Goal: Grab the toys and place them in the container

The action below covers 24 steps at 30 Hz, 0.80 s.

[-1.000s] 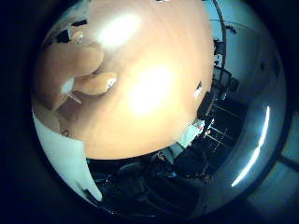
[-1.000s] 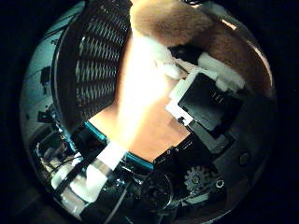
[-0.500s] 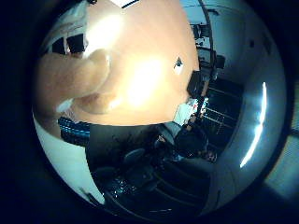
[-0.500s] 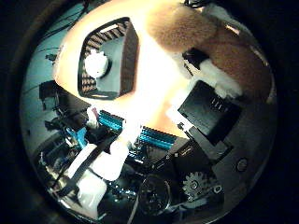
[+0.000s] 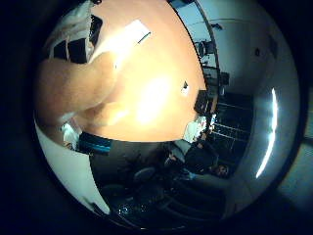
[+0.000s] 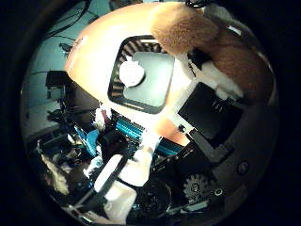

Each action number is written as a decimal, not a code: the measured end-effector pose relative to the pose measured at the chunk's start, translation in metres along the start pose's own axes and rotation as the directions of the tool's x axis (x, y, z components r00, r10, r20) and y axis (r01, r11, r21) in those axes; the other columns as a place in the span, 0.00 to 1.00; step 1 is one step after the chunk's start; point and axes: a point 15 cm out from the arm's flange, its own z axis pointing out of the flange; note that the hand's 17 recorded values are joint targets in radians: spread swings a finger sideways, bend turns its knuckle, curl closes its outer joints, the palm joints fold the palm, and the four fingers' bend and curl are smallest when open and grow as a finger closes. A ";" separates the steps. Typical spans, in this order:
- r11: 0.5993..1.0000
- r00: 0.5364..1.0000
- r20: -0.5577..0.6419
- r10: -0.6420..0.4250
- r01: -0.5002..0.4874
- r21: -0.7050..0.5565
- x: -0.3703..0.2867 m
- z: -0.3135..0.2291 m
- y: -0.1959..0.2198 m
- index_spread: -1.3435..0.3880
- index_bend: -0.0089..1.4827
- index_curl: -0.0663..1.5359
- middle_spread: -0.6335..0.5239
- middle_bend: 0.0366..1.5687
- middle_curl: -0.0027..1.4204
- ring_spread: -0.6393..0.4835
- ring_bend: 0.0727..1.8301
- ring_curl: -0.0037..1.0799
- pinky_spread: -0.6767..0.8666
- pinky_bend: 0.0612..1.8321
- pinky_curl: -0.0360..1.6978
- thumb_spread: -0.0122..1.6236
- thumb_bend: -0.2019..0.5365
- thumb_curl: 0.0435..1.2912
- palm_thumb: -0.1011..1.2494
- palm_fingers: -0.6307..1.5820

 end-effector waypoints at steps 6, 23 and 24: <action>0.997 0.997 0.055 -0.052 0.049 0.066 -0.047 -0.010 -0.038 0.60 0.64 0.64 0.37 0.75 0.69 0.34 0.69 0.71 0.23 0.54 0.54 0.48 0.25 0.62 0.81 0.76; 0.978 0.987 0.142 -0.072 0.043 0.202 -0.084 -0.007 -0.098 0.54 0.35 0.55 0.32 0.62 0.58 0.31 0.60 0.61 0.16 0.37 0.49 0.71 0.23 0.37 0.59 0.59; 0.979 0.987 0.142 -0.072 0.043 0.197 -0.084 -0.006 -0.097 0.52 0.33 0.53 0.31 0.59 0.56 0.31 0.56 0.59 0.21 0.34 0.50 0.70 0.22 0.34 0.57 0.51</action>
